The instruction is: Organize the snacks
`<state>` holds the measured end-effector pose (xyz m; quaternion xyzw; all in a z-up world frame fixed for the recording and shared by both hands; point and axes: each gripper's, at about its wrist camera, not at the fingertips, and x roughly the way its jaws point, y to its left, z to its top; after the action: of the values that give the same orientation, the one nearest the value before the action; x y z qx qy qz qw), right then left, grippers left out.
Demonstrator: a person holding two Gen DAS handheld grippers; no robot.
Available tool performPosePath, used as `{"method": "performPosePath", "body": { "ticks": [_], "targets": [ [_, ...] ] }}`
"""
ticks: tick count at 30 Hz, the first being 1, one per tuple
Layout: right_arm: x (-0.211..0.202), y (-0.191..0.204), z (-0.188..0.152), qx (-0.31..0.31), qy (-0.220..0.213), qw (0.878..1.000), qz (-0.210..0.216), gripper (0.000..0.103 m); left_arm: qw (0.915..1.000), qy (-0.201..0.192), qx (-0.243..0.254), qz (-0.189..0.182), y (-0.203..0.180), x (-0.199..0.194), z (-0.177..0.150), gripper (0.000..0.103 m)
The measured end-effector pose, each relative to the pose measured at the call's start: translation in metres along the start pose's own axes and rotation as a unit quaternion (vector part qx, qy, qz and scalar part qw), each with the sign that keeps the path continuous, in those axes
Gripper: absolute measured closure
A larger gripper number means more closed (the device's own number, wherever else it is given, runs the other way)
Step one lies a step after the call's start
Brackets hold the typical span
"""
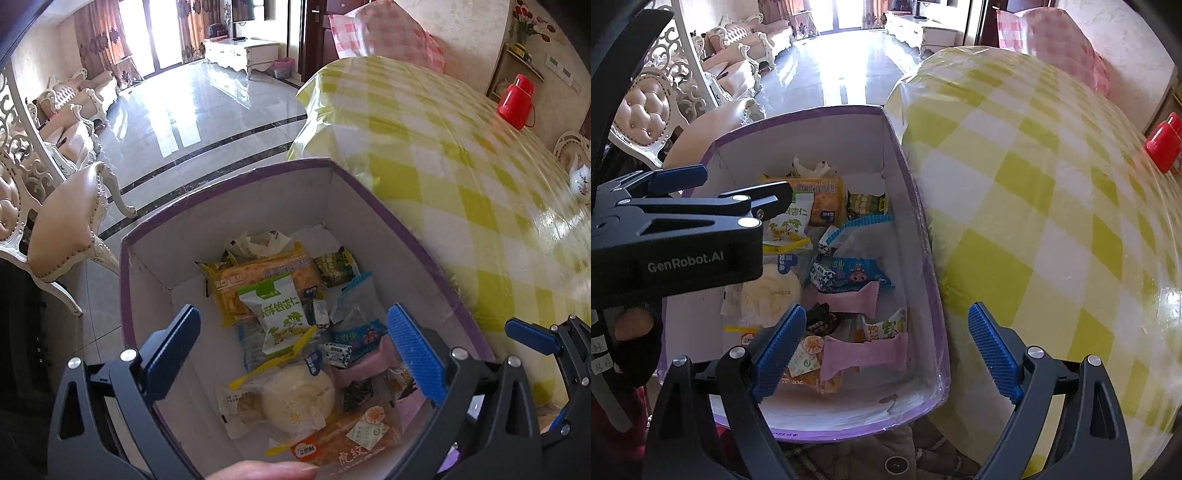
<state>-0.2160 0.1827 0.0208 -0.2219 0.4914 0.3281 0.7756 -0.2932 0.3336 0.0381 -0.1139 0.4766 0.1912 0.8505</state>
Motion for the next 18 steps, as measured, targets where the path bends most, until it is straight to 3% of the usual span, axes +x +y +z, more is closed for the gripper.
{"method": "performPosePath", "body": {
  "ticks": [18],
  "targets": [
    [0.0053,0.0031,-0.0031,-0.005,0.009,1.000,0.002,0.016,1.0000,0.007,0.002,0.000,-0.0001,0.0062,-0.0027,0.002]
  ]
}}
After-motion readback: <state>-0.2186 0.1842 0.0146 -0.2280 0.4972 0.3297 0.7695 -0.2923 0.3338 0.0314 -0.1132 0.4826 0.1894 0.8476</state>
